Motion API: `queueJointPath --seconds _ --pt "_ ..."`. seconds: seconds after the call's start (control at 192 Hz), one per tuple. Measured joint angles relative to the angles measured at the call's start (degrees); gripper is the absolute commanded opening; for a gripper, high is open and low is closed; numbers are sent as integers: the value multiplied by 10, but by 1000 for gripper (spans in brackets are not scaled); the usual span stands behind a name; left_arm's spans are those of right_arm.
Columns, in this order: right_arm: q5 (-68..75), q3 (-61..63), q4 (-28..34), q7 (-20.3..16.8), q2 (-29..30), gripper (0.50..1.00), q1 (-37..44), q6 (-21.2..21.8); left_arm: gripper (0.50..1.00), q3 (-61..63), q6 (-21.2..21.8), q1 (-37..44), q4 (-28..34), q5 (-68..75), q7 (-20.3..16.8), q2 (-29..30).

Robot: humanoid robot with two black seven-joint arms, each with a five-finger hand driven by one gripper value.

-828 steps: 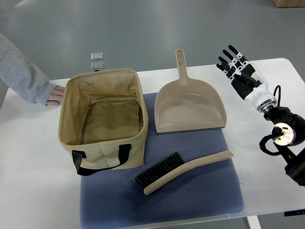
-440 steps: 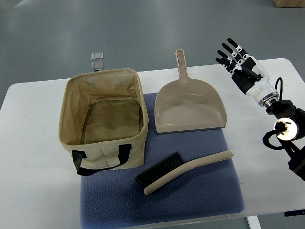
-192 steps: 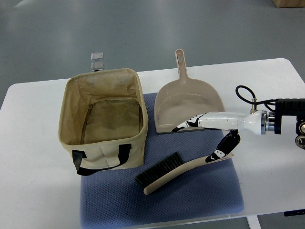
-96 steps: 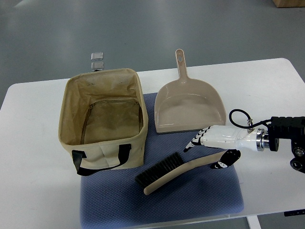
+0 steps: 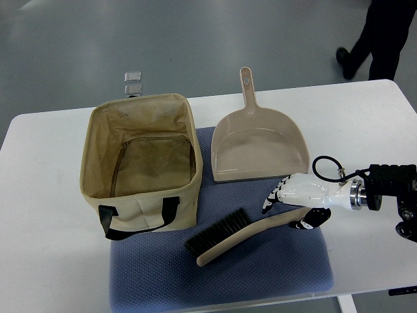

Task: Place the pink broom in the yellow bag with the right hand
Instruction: 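Close the right hand fingers around the brush handle, then lift the brush up with the right hand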

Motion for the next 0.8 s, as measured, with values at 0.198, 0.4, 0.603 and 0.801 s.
queueJointPath --seconds 0.198,0.4,0.603,0.801 --pt "-2 -5 -3 -1 1 543 0 -5 1000 0 0 0 0 0 0 0" --pt "-2 -4 -5 0 -3 500 4 -22 1000 0 0 0 0 0 0 0" --pt "8 18 -5 4 -25 500 27 -52 1000 0 0 0 0 0 0 0" --pt "37 54 -10 9 -56 500 65 -60 1000 0 0 0 0 0 0 0"
